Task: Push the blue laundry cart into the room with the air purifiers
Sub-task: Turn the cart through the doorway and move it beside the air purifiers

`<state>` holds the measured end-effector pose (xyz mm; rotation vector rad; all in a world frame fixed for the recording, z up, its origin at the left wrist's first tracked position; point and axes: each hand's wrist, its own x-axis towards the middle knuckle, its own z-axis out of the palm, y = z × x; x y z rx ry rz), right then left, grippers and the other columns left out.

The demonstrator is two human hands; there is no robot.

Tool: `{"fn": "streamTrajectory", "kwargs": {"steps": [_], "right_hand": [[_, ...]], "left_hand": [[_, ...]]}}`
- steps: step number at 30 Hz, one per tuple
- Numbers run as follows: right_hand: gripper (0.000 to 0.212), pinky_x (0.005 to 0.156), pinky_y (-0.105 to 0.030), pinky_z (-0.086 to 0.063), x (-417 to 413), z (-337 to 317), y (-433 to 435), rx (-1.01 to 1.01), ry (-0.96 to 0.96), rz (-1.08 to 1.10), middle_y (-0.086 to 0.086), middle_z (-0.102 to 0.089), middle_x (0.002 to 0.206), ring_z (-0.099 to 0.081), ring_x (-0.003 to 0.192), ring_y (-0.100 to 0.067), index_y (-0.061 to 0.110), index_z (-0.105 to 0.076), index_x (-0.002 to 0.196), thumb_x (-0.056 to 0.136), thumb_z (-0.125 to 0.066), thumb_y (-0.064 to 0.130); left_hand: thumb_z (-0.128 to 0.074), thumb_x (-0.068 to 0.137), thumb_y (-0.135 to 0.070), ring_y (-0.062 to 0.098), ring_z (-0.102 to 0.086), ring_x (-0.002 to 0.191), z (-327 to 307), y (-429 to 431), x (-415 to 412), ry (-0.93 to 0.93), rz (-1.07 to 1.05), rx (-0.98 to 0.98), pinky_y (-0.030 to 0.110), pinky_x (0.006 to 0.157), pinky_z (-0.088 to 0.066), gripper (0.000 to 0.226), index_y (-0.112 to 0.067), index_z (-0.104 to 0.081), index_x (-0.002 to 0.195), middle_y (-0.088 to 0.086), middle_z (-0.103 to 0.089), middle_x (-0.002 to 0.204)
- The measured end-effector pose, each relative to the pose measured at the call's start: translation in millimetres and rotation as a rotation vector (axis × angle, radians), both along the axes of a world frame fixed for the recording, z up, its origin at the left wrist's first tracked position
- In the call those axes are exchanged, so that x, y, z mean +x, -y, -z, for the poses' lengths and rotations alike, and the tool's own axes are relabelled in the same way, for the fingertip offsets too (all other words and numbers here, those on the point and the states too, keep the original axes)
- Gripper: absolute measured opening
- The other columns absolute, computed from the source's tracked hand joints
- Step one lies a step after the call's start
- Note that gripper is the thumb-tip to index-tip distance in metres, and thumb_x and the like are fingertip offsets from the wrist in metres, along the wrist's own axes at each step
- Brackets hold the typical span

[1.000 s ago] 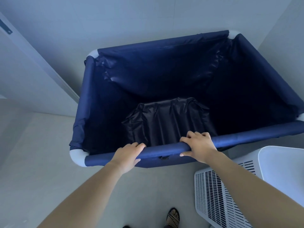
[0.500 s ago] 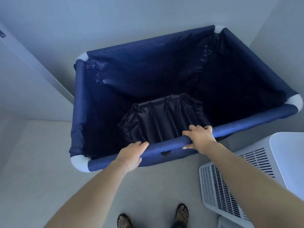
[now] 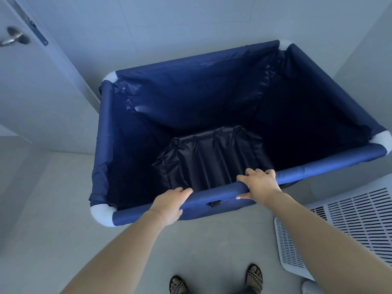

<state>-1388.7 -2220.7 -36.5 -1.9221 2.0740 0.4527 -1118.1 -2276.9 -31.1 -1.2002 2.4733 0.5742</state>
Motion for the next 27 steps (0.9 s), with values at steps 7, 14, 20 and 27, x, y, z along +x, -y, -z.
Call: {"fn": "streamTrajectory", "kwargs": {"steps": [7,14,20,27], "right_hand": [[0.052,0.084,-0.037,-0.03,60,4,0,-0.027,0.035,0.025,0.004,-0.047,0.098,-0.05,0.098,-0.02,0.031,-0.048,0.114,0.077,-0.053,0.068],[0.052,0.081,-0.031,-0.031,82,0,-6,-0.077,0.081,0.056,0.007,-0.046,0.087,-0.052,0.095,-0.019,0.027,-0.052,0.109,0.077,-0.052,0.068],[0.054,0.083,-0.032,-0.032,113,4,-11,-0.09,0.035,0.047,0.005,-0.049,0.089,-0.051,0.095,-0.019,0.025,-0.05,0.11,0.079,-0.049,0.069],[0.055,0.093,-0.034,-0.033,137,1,-21,-0.1,0.044,0.106,-0.002,-0.055,0.109,-0.05,0.105,-0.024,0.021,-0.048,0.116,0.082,-0.05,0.065]], "left_hand": [[-0.053,0.087,-0.009,0.016,-0.046,0.085,0,10,60,0.019,0.01,-0.004,0.03,0.063,-0.041,0.048,-0.026,-0.036,0.129,-0.005,-0.052,0.11],[-0.05,0.085,-0.003,0.017,-0.046,0.084,-2,12,98,0.033,-0.046,-0.011,0.031,0.065,-0.037,0.049,-0.028,-0.039,0.126,-0.005,-0.053,0.111],[-0.049,0.081,0.006,0.019,-0.055,0.094,-2,6,119,0.098,-0.13,-0.069,0.034,0.081,-0.034,0.061,-0.034,-0.04,0.127,-0.006,-0.052,0.111],[-0.052,0.089,-0.004,0.021,-0.052,0.099,-8,-1,138,0.1,-0.074,-0.141,0.035,0.083,-0.04,0.05,-0.027,-0.036,0.13,-0.001,-0.05,0.113]]}}
